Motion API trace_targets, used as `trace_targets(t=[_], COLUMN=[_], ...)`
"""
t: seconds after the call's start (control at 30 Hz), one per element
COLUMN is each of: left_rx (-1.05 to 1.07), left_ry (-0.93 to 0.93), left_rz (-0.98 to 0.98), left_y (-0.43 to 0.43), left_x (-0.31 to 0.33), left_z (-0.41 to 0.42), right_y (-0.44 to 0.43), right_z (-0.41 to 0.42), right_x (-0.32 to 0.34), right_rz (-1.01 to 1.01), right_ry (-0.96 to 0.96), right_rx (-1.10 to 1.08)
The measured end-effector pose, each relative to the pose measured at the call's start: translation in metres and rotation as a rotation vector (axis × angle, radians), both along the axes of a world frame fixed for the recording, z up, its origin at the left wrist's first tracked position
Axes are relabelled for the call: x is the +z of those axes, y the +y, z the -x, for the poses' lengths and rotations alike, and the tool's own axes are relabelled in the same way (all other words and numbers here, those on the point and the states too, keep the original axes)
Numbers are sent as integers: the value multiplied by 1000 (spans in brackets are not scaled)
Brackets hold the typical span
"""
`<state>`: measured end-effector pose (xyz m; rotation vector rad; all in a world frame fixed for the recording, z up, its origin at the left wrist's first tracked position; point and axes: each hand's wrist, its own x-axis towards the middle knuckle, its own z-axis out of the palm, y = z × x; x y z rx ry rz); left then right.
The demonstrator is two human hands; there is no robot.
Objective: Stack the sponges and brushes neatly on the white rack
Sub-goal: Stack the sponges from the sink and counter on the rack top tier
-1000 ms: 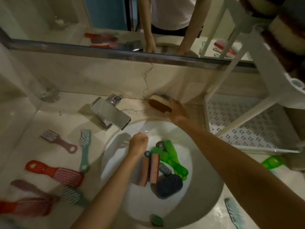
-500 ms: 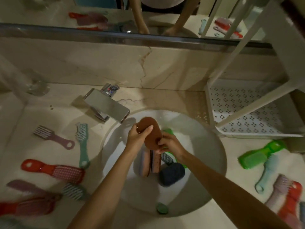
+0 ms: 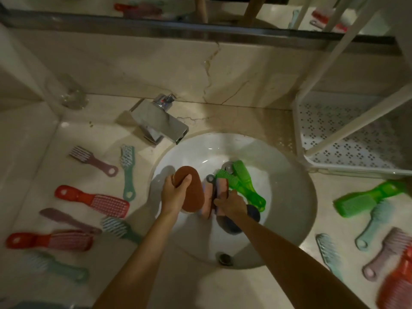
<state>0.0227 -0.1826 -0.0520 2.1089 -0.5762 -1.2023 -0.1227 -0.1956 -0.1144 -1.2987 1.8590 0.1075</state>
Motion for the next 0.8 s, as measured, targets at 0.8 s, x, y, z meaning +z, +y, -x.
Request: trace_targets(t=[0.8], left_rx=[56], left_ry=[-117], left_rz=[-89], left_y=[44], left_x=[40], left_z=[15], right_y=[5], right_z=[1], right_x=[41], right_rz=[99], right_ry=[-318], right_rx=[282])
